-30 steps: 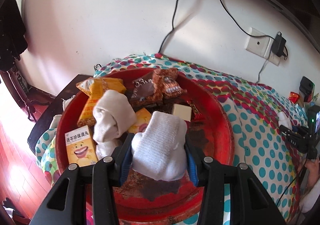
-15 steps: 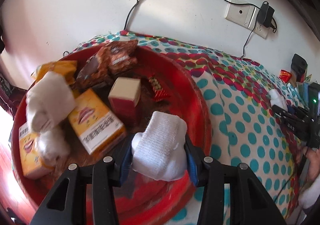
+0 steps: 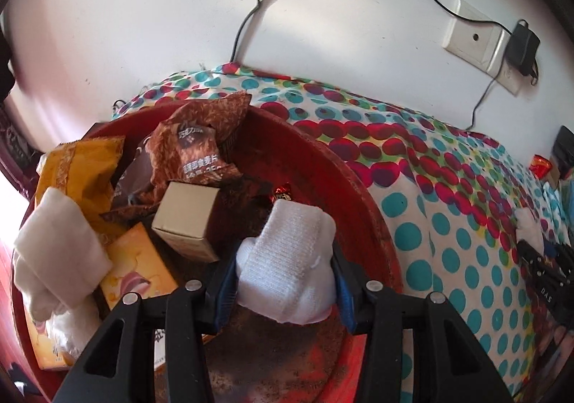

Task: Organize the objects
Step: 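Carry the white sock into the red tray and open the left gripper, then carry the held white sock into the red tray and open the right gripper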

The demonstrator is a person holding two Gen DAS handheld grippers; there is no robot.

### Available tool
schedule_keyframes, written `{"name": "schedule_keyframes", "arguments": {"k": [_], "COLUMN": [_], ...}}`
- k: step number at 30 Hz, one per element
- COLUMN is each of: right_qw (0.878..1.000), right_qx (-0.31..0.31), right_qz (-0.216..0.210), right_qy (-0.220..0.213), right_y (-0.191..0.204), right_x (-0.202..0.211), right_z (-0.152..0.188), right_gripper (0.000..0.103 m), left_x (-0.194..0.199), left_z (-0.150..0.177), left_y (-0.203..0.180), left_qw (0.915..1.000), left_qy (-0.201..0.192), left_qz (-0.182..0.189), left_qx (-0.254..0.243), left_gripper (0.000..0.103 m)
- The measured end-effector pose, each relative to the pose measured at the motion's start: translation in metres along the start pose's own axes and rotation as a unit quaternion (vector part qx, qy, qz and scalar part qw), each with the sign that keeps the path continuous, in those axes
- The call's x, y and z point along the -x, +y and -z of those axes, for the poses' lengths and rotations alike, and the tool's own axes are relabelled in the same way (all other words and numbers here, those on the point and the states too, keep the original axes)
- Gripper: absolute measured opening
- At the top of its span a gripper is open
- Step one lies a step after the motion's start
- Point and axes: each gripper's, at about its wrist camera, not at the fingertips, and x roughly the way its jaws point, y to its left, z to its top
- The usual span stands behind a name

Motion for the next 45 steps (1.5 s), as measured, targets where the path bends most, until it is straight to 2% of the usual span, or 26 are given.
{"name": "schedule_keyframes", "arguments": {"k": [2, 5, 9, 13, 17, 20, 23, 26, 27, 31, 37, 45], "right_qw": [1.0, 1.0, 1.0, 1.0, 1.0, 1.0, 1.0, 1.0, 1.0, 0.999, 1.0, 0.999], "right_qx": [0.0, 0.002, 0.002, 0.001, -0.016, -0.023, -0.018, -0.017, -0.022, -0.034, -0.021, 0.01], "right_qz": [0.0, 0.004, 0.004, 0.004, -0.014, -0.014, -0.005, -0.011, -0.02, 0.003, 0.007, -0.048], "right_qy": [0.0, 0.0, 0.0, 0.0, 0.003, 0.005, 0.004, 0.003, 0.004, 0.005, 0.001, -0.024], "right_y": [0.0, 0.001, 0.001, 0.001, -0.003, -0.005, -0.002, -0.002, -0.002, 0.007, 0.025, 0.07], "right_x": [0.0, 0.001, 0.001, 0.0, 0.0, -0.001, 0.0, 0.0, 0.0, 0.002, 0.01, 0.057], "right_z": [-0.001, -0.001, -0.001, 0.0, 0.0, 0.0, 0.0, 0.0, 0.0, 0.001, 0.003, -0.004], "right_gripper": [0.039, 0.039, 0.039, 0.039, 0.04, 0.044, 0.045, 0.041, 0.033, 0.028, 0.027, 0.027], "left_x": [0.003, 0.008, 0.028, 0.054, 0.084, 0.101, 0.108, 0.108, 0.108, 0.101, 0.1, 0.1], "left_z": [0.004, 0.012, 0.026, 0.049, 0.079, 0.1, 0.111, 0.108, 0.108, 0.109, 0.111, 0.111], "left_y": [0.0, 0.006, 0.012, 0.014, 0.014, 0.019, 0.029, 0.036, 0.037, 0.042, 0.04, 0.047], "left_qw": [0.9999, 0.9998, 0.9994, 0.9994, 0.9982, 0.9958, 0.9943, 0.9937, 0.9933, 0.9943, 0.9946, 0.9944], "left_qy": [-0.003, 0.002, -0.012, -0.023, -0.059, -0.091, -0.107, -0.111, -0.114, -0.104, -0.102, -0.095], "left_qz": [-0.015, -0.001, 0.008, 0.01, 0.004, -0.004, -0.003, 0.008, 0.008, 0.006, 0.009, 0.017], "left_qx": [0.004, 0.02, 0.033, 0.024, 0.007, 0.002, 0.009, 0.018, 0.018, 0.023, 0.02, 0.042], "left_gripper": [0.051, 0.056, 0.059, 0.059, 0.059, 0.06, 0.06, 0.06, 0.06, 0.06, 0.06, 0.06]}}
